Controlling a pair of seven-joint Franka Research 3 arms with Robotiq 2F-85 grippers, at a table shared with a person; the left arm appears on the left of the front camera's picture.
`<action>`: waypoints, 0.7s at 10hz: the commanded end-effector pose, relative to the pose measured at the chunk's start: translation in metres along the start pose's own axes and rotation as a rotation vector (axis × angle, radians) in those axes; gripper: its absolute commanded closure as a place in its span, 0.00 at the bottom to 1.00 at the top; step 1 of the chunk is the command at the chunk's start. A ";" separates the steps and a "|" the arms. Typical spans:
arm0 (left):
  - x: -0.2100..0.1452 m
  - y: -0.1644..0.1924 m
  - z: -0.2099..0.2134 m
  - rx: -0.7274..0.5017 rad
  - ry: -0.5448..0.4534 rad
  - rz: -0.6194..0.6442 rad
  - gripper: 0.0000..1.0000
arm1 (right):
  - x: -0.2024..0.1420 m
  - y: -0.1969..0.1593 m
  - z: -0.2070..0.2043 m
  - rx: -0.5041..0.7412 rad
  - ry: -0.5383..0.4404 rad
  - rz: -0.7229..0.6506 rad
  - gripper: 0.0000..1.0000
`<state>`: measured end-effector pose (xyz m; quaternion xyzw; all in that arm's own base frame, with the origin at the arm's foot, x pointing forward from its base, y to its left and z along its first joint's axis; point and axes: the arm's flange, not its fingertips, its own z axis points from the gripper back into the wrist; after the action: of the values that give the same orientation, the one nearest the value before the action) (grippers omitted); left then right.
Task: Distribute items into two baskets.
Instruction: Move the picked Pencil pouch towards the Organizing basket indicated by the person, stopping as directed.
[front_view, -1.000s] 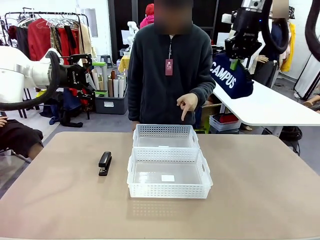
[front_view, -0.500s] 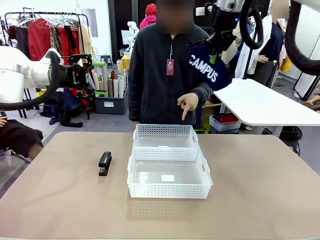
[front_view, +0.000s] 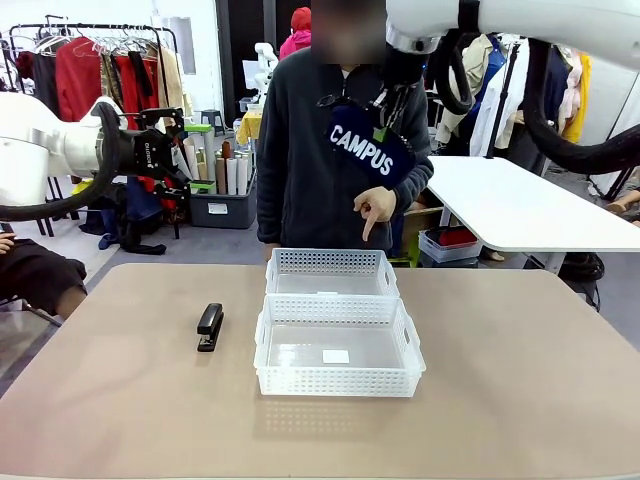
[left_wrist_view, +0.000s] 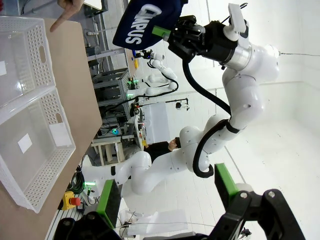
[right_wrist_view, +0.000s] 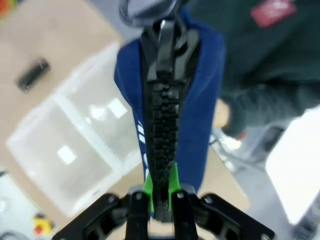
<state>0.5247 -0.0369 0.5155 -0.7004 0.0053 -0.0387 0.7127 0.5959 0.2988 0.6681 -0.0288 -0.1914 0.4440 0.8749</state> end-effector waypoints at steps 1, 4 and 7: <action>-0.001 -0.001 0.001 -0.002 -0.003 -0.001 0.00 | -0.001 0.001 -0.003 -0.045 0.041 0.217 1.00; -0.001 -0.001 0.001 -0.002 -0.003 -0.001 0.00 | 0.004 0.010 -0.027 -0.047 0.095 0.388 1.00; -0.001 -0.001 0.001 -0.002 -0.003 -0.001 0.00 | 0.016 0.026 -0.053 -0.055 0.113 0.491 1.00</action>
<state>0.5247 -0.0369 0.5155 -0.7004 0.0053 -0.0386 0.7127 0.6023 0.3266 0.6161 -0.1028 -0.1321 0.6206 0.7661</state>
